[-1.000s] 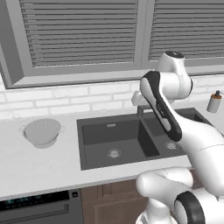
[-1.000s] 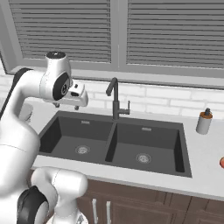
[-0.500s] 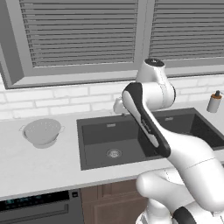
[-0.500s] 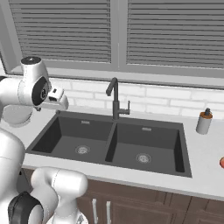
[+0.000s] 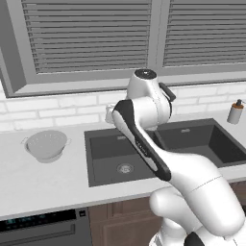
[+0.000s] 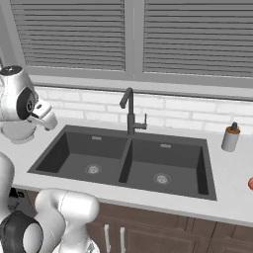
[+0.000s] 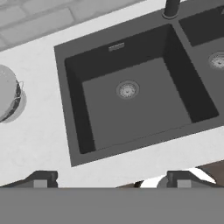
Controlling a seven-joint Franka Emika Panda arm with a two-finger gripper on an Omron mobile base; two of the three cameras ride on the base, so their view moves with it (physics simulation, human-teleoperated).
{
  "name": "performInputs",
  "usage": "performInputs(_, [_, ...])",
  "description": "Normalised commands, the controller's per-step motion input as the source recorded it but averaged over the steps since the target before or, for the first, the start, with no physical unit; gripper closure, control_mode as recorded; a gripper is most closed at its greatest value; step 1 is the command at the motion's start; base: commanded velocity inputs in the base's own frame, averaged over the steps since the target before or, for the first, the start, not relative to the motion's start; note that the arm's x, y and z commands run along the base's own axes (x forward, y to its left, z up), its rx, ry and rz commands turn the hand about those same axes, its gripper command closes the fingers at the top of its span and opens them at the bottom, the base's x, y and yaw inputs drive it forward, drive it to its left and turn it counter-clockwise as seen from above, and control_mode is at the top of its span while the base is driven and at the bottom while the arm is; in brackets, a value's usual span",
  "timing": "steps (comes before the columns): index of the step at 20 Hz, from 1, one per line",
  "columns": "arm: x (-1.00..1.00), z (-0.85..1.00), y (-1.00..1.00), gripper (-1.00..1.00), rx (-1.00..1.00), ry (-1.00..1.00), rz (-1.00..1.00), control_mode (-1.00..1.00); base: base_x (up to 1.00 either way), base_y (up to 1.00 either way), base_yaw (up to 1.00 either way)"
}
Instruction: Put the colander in the sink, put the peach in the colander, and turn on the sink faucet and pour water over the colander.
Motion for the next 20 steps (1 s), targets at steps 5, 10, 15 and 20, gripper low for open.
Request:
performInputs(5, [0.02, -0.1, 0.55, -1.0, 0.21, 0.0, -0.26, -1.0, 0.0, 0.0, 0.0])
performInputs(10, [-0.04, -0.16, 0.61, -1.0, 0.31, 0.0, 0.01, -1.0, 0.0, 0.0, 0.0])
performInputs(15, [0.02, -0.17, 0.53, -1.0, 0.34, 0.0, 0.06, -1.0, 0.0, 0.0, 0.0])
performInputs(20, [0.08, -0.25, 0.42, -1.0, 0.12, 0.05, 0.01, -1.0, 0.0, 0.0, 0.0])
